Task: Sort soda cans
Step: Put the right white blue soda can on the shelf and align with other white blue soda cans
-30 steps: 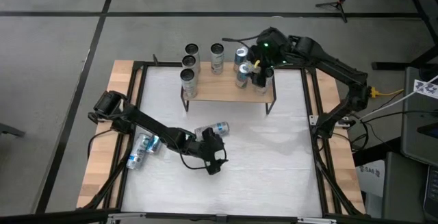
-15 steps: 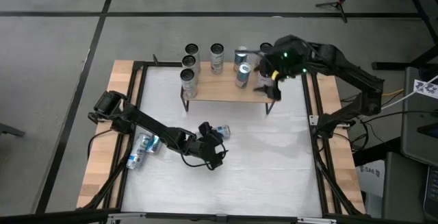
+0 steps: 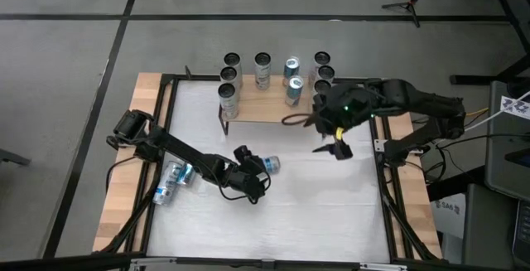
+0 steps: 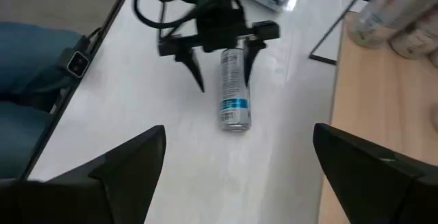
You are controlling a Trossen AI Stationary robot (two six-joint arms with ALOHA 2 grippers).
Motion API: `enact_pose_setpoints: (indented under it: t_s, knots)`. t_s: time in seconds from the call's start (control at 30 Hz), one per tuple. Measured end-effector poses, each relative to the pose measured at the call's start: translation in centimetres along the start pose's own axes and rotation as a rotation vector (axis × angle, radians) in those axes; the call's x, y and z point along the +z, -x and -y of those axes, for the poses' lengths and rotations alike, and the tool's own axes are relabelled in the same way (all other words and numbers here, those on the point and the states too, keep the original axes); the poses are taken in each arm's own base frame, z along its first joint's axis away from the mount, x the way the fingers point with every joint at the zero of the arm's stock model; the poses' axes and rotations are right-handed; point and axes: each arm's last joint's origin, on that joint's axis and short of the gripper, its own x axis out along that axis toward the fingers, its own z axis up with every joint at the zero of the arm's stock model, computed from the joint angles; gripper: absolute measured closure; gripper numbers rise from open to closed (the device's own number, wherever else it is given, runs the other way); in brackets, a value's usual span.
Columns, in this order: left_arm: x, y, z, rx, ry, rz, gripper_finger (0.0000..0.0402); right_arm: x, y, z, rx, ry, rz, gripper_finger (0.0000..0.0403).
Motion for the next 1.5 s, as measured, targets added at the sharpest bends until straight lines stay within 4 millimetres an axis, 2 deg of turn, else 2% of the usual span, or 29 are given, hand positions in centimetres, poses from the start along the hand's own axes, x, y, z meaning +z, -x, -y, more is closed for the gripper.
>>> enact_pose_setpoints:
  t_s: [0.4, 0.5, 0.67, 0.97, 1.2, 1.5]
  knots:
    - [-1.2, 0.1, -0.5, -0.012, -0.069, -0.151, 0.0056, 0.6, -0.5, -3.0, 0.038, 0.052, -0.003, 0.0039]
    - [-1.4, 0.1, -0.6, -0.024, -0.078, -0.183, 0.0056, 0.4, -2.0, -3.3, 0.047, 0.032, 0.001, 0.0039]
    - [-1.8, -0.1, -0.4, -0.075, -0.082, -0.235, 0.0056, -0.8, -5.7, -4.1, 0.07, 0.044, -0.022, 0.0039]
    - [-2.7, -0.8, -0.3, -0.066, -0.108, -0.288, 0.0056, -3.6, -11.0, -4.6, 0.072, 0.023, -0.042, 0.0038]
    - [-3.0, -0.9, -0.2, -0.097, -0.111, -0.33, 0.0056, -6.0, -13.7, -4.7, 0.072, -0.021, -0.074, 0.0038]
    - [-3.2, -0.9, -0.1, -0.161, -0.101, -0.386, 0.0056, -7.6, -15.5, -4.7, 0.071, -0.023, -0.059, 0.0038]
